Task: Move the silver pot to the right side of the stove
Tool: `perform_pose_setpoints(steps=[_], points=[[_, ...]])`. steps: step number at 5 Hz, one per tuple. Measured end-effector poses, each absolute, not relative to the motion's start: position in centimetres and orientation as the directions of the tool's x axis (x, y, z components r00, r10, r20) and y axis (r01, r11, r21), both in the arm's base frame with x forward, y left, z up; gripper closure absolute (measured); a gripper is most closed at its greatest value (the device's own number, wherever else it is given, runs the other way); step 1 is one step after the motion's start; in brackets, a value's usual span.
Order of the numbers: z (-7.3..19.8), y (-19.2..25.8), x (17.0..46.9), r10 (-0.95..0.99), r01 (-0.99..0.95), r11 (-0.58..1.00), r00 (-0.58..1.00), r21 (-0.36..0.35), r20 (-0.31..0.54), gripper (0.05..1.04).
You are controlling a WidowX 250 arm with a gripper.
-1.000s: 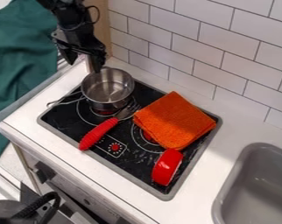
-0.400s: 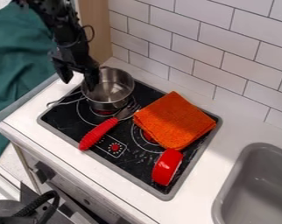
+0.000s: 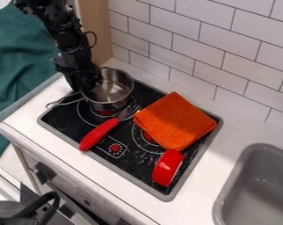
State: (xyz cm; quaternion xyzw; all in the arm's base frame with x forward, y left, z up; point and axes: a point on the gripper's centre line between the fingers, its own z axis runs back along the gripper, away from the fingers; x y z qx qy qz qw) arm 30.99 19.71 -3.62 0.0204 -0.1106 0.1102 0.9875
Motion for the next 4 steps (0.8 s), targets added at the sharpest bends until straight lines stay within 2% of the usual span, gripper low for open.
perform_pose_setpoints(steps=[1,2,3,4], points=[[-3.6,18.8,31.6,0.197,-0.206,0.979,0.953,0.012,0.229,0.941],[-3.9,18.1,31.7,0.200,-0.206,0.979,0.951,0.000,0.235,1.019],[-3.3,17.2,31.8,0.208,-0.208,0.978,0.939,-0.030,0.272,1.021],[-0.9,16.3,32.8,0.181,-0.177,0.983,0.915,-0.046,0.361,1.025]])
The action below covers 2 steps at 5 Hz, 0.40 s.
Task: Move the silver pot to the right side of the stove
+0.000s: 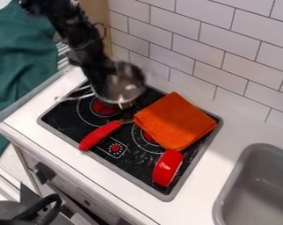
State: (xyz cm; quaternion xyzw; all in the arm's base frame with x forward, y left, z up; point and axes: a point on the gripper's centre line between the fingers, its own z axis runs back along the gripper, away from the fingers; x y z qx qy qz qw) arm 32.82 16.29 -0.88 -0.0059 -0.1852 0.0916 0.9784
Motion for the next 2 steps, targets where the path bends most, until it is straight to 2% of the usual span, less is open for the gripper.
perform_pose_setpoints(steps=[1,2], points=[[2.5,14.9,34.7,0.140,-0.137,0.990,0.877,-0.042,0.460,1.027],[4.2,11.8,35.2,0.054,-0.052,0.998,0.879,-0.017,0.473,1.027]])
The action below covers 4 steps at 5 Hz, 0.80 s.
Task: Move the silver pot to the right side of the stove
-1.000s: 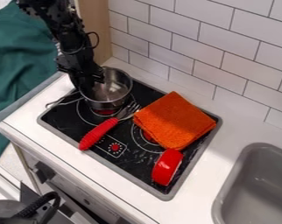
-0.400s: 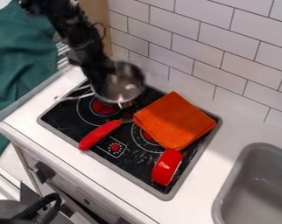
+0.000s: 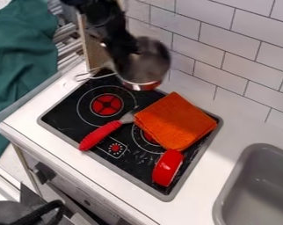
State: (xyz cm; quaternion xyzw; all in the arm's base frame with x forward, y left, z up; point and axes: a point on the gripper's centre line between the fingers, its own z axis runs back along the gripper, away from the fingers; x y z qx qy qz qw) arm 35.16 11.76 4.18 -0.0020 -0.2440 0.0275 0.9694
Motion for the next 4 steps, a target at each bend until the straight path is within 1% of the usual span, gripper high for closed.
perform_pose_setpoints(steps=[1,2,3,4], points=[[4.6,8.6,33.2,-0.009,0.011,1.000,0.894,-0.003,0.447,1.027],[4.2,7.8,30.1,-0.008,0.002,1.000,0.915,0.017,0.404,1.027],[3.5,8.0,29.0,0.011,-0.020,1.000,0.924,0.020,0.382,1.027],[2.3,7.5,29.2,-0.028,0.029,1.000,0.932,0.002,0.363,1.027]])
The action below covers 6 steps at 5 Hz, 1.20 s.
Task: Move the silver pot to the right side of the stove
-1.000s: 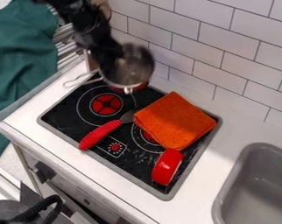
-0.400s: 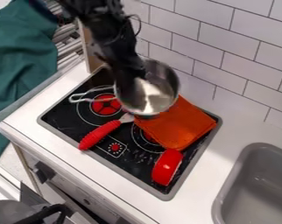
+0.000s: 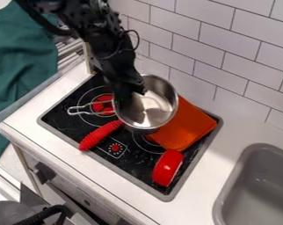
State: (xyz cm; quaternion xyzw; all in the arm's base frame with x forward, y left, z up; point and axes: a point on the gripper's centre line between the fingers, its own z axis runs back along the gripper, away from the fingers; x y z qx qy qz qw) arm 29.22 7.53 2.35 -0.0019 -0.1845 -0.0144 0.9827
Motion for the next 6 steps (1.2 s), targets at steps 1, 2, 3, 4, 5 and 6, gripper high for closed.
perform_pose_setpoints(steps=[1,2,3,4,5,6], points=[[2.7,5.5,30.3,-0.091,0.087,0.996,0.927,0.028,0.363,1.027],[1.8,4.3,30.7,-0.118,0.114,0.993,0.936,0.032,0.332,1.027],[1.4,4.3,31.1,-0.113,0.109,0.994,0.940,0.032,0.322,1.027],[0.9,4.4,31.6,-0.107,0.104,0.994,0.944,0.026,0.311,1.027],[0.3,4.3,32.2,-0.111,0.109,0.994,0.948,0.025,0.297,1.028],[-0.1,3.6,33.1,-0.140,0.134,0.990,0.947,0.042,0.289,1.028]])
